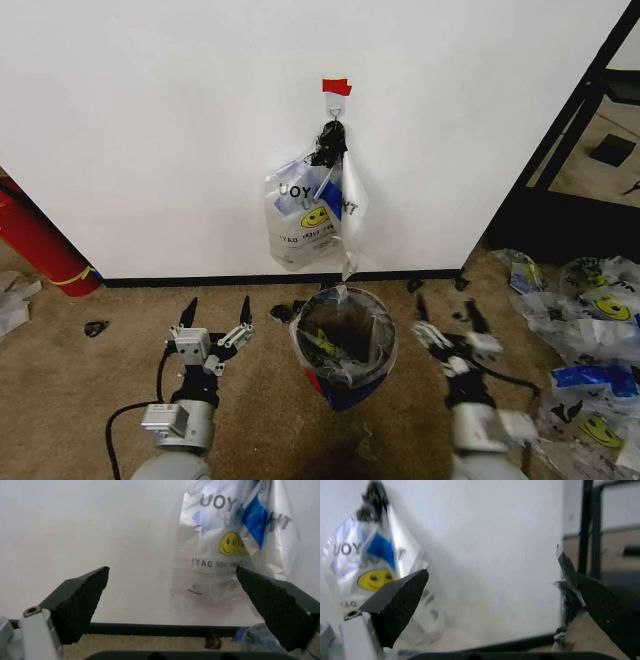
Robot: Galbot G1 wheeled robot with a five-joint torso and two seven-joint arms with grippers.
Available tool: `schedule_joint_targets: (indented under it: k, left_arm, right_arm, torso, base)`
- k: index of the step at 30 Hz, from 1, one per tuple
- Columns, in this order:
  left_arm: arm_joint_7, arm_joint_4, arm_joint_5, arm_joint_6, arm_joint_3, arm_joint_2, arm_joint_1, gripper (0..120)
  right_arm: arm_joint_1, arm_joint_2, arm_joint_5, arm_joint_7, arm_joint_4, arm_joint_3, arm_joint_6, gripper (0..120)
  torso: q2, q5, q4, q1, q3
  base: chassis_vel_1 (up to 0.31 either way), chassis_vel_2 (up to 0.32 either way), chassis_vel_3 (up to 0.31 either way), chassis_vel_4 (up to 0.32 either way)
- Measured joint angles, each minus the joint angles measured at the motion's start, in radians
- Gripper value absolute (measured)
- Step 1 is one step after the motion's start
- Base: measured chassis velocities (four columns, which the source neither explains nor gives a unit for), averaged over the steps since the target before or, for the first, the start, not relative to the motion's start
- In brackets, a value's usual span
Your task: Pick up the garbage bag from the wall and place it over the trash bin.
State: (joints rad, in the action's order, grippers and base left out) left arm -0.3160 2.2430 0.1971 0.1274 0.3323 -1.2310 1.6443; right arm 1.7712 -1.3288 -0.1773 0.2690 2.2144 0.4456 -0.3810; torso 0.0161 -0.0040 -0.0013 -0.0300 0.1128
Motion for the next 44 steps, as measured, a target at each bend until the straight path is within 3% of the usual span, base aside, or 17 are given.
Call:
schedule_joint_targets:
  k: [3, 13, 23, 44]
  left_arm:
    - [0.004, 0.006, -0.026, 0.012, -0.005, -0.019, 0.029, 100]
    - [0.008, 0.034, -0.065, 0.047, 0.001, -0.041, 0.089, 100]
    - [0.009, 0.012, -0.117, 0.081, 0.001, -0.044, 0.087, 100]
    - [0.002, 0.015, -0.121, 0.081, -0.009, -0.051, 0.1, 100]
  right_arm:
    - [0.075, -0.027, 0.063, -0.01, 0.025, 0.033, -0.089, 100]
    - [0.149, -0.082, 0.168, 0.049, 0.073, 0.023, -0.174, 100]
    - [0.159, -0.092, 0.199, 0.089, 0.064, 0.039, -0.189, 100]
    - [0.152, -0.106, 0.25, 0.128, 0.035, 0.029, -0.188, 100]
  torso:
    - [0.0, 0.0, 0.0001, 0.0, 0.0]
    - [0.0, 0.0, 0.0003, 0.0, 0.0]
    - [0.0, -0.0001, 0.0003, 0.0, 0.0]
    - [0.0, -0.0001, 0.0003, 0.0, 0.0]
  base:
    - [0.0, 0.0, 0.0, 0.0]
    - [0.0, 0.0, 0.0, 0.0]
    - [0.0, 0.0, 0.0, 0.0]
    - [0.0, 0.0, 0.0, 0.0]
